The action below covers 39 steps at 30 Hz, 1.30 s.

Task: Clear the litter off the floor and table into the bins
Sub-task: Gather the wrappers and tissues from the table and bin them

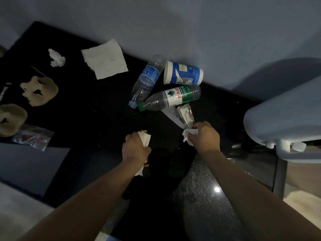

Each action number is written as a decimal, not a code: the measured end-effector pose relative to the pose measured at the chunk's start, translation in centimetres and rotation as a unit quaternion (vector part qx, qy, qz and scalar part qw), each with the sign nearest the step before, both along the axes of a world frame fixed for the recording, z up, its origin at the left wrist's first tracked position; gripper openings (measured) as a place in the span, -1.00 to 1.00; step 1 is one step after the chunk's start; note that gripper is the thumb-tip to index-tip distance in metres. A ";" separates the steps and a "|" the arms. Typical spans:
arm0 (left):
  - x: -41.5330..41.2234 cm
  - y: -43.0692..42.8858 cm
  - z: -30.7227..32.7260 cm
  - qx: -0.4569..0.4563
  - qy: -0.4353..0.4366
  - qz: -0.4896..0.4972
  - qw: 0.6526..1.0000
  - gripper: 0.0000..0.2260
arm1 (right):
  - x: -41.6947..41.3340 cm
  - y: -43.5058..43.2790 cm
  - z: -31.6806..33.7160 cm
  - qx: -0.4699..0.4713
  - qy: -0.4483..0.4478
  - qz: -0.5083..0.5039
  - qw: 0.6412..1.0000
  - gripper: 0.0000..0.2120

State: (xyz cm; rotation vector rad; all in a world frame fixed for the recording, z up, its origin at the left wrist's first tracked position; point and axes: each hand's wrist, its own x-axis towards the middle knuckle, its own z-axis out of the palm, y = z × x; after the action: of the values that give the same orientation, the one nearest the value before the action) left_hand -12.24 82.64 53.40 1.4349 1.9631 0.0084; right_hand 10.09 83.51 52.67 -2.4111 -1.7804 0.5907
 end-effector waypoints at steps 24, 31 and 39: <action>-0.4 3.5 1.8 0.068 -0.143 -0.042 0.987 -0.88 | 0.8 -1.7 -0.6 0.000 0.041 -0.037 0.998 -0.70; -1.8 1.6 1.0 0.032 -0.150 -0.001 0.988 -0.89 | 0.3 -3.8 -0.2 -0.029 0.077 -0.051 0.995 -0.85; -3.3 -0.6 1.6 0.026 -0.157 0.022 0.987 -0.93 | -1.5 -6.4 1.4 -0.044 0.153 -0.052 0.986 -0.77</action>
State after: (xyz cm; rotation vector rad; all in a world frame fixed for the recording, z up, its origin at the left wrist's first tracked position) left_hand -15.57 82.08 54.96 1.3330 1.7446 0.2901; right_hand 8.56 77.16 54.05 -2.2951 -1.5257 0.9837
